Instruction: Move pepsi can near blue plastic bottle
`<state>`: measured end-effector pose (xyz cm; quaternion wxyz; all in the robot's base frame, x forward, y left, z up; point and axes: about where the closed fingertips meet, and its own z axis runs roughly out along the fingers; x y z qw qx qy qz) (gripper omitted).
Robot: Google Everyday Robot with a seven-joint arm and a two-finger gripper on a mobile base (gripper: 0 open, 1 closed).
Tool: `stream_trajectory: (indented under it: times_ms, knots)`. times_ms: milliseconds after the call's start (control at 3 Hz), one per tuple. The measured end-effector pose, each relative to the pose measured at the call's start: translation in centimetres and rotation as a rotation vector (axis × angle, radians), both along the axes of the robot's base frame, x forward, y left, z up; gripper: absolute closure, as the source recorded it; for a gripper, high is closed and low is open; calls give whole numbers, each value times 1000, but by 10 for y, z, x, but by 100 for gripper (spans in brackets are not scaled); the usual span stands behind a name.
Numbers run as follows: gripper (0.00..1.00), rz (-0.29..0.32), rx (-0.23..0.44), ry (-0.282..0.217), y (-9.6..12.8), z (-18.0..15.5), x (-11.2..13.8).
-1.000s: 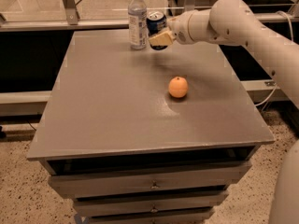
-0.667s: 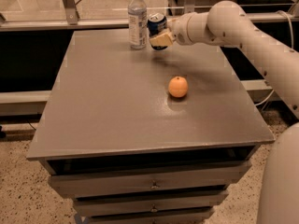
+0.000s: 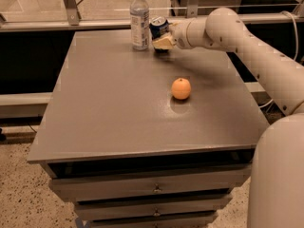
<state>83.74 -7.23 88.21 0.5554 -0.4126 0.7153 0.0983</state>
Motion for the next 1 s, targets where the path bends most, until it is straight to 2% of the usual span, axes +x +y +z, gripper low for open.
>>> stream_trajectory:
  times_ms: [333, 667, 1000]
  knots:
    - [13, 11, 7, 2, 6, -7, 8]
    - [0, 10, 12, 7, 7, -12, 11]
    - [0, 10, 12, 7, 7, -12, 11]
